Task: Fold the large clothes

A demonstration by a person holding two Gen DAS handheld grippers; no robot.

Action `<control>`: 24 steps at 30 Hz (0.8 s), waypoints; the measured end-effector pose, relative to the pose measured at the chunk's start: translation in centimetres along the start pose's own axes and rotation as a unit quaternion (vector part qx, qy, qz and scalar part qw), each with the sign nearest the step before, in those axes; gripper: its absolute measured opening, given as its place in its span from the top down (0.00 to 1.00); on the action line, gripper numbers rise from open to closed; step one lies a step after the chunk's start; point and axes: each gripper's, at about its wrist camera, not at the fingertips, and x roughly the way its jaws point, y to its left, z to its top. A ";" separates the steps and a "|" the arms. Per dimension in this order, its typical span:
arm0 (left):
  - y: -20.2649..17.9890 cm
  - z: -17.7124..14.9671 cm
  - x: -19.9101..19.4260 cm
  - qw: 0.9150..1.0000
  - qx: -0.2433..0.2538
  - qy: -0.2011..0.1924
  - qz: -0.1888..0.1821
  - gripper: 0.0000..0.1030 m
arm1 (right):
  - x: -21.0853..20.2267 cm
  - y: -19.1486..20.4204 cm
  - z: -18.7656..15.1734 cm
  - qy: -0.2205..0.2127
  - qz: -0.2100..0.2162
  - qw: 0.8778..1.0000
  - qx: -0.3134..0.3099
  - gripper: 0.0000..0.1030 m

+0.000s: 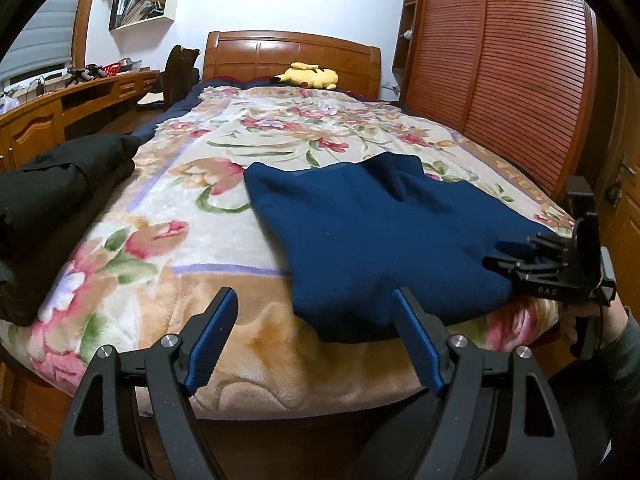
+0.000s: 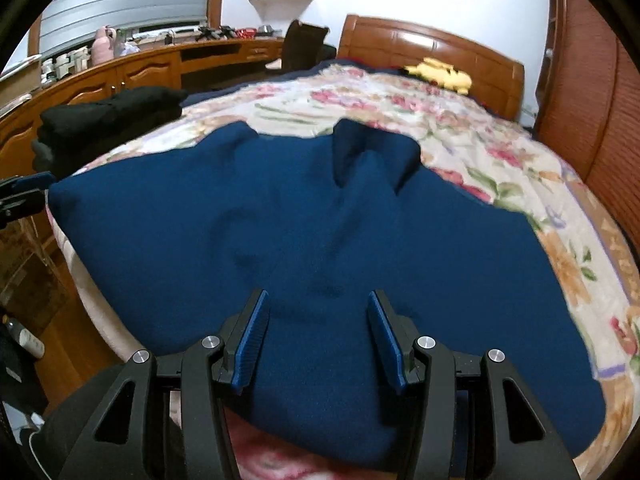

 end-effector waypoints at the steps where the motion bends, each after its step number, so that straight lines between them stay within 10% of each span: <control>1: 0.1 0.1 0.2 1.000 -0.003 0.001 0.000 0.23 | 0.2 -0.2 -0.1 0.006 0.004 1.000 0.008 0.48; 24: -0.1 -1.6 6.2 0.996 -0.052 0.065 -0.021 0.32 | -2.2 -0.8 -1.3 -0.010 -0.025 1.000 -0.005 0.48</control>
